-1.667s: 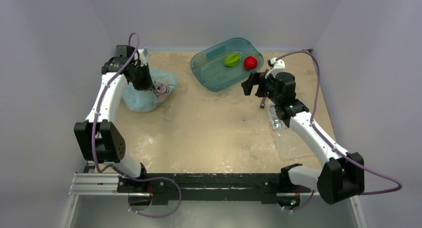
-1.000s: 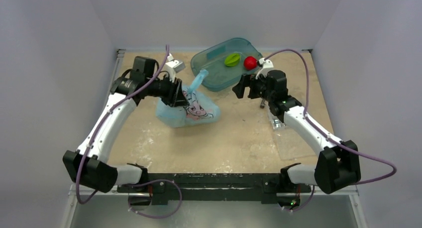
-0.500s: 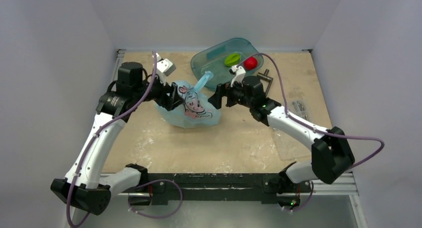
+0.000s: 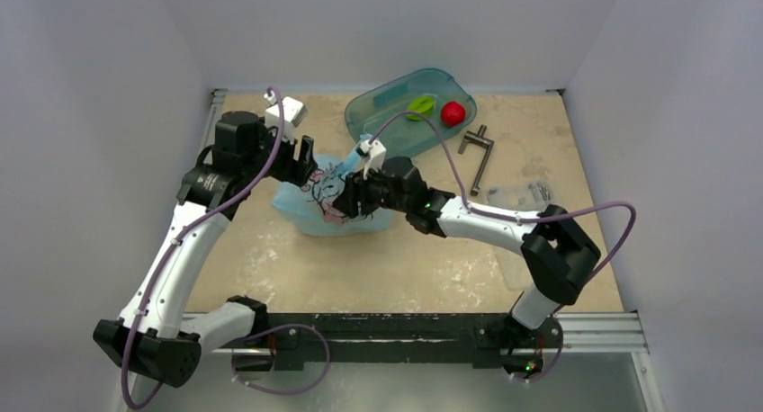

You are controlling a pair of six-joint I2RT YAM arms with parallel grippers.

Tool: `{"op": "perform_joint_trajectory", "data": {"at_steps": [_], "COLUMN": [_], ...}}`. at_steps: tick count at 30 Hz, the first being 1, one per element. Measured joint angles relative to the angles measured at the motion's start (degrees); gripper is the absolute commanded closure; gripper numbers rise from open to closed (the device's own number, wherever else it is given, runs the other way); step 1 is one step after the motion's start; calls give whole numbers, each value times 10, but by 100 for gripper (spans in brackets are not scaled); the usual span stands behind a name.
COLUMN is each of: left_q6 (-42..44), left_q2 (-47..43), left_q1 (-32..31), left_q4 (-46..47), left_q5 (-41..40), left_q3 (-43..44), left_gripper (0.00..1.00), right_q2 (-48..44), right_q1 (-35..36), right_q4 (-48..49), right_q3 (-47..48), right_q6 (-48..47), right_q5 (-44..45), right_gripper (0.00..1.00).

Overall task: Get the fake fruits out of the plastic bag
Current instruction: Untie the plastic bag at the center of the board.

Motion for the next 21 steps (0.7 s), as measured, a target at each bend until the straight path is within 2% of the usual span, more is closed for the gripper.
{"op": "perform_joint_trajectory", "data": {"at_steps": [2, 7, 11, 16, 21], "left_q6": [-2, -6, -7, -15, -15], "left_q2": [5, 46, 118, 191, 201], "left_q1": [0, 5, 6, 6, 4], "left_q4": [0, -9, -35, -60, -85], "left_q5": [-8, -1, 49, 128, 177], "left_q3": [0, 8, 33, 47, 49], "left_gripper": [30, 27, 27, 28, 40], "right_q2": [6, 26, 36, 13, -57], "right_q1": [23, 82, 124, 131, 129], "right_q4": [23, 70, 102, 142, 166], "right_q3": [-24, -99, -163, -225, -260], "right_q6": [3, 9, 18, 35, 37], "right_q5": [-2, -4, -3, 4, 18], "right_gripper": [62, 64, 59, 42, 40]}}
